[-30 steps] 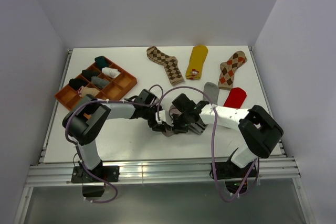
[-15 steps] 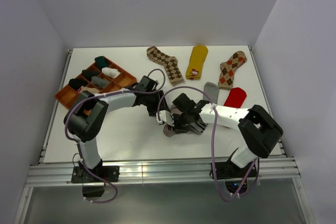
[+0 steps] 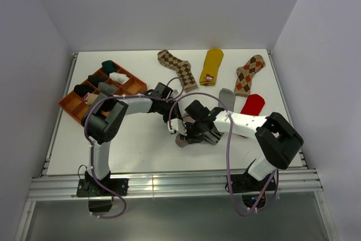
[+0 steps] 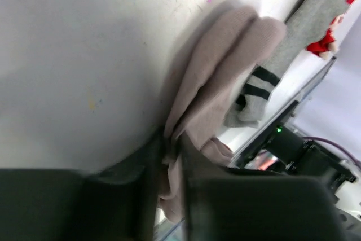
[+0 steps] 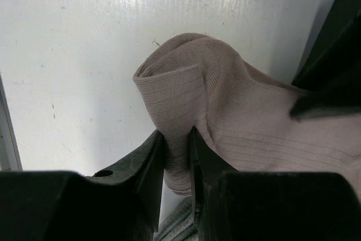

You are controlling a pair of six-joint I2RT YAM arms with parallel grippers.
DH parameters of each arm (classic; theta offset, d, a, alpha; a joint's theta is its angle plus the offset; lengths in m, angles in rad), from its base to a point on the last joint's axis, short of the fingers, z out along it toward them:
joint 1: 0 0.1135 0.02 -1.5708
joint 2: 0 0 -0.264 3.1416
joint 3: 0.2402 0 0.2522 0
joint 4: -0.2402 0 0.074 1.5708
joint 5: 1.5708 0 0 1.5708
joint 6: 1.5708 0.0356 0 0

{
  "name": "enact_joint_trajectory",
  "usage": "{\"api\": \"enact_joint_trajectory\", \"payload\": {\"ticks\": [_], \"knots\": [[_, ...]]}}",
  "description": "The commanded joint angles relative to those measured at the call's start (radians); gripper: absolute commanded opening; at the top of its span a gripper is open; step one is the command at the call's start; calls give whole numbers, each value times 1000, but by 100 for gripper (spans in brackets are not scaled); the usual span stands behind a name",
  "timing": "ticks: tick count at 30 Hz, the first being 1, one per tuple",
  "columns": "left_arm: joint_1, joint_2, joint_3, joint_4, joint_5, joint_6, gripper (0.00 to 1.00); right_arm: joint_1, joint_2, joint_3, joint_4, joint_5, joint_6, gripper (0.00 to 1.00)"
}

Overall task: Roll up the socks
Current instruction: Roll the sock at the center of the board.

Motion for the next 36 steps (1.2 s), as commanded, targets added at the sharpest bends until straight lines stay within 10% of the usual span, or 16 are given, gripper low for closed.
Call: {"api": "enact_joint_trajectory", "payload": {"ticks": [1, 5, 27, 36], "knots": [[8, 51, -18, 23, 9, 11, 18, -6, 25, 21, -55, 30, -13, 15], [47, 42, -35, 48, 6, 0, 0, -9, 29, 36, -93, 9, -19, 15], [140, -84, -158, 89, -89, -18, 0, -182, 508, 548, -774, -301, -262, 16], [137, -197, -277, 170, -152, -53, 22, -194, 623, 643, -774, -255, -170, 17]]}}
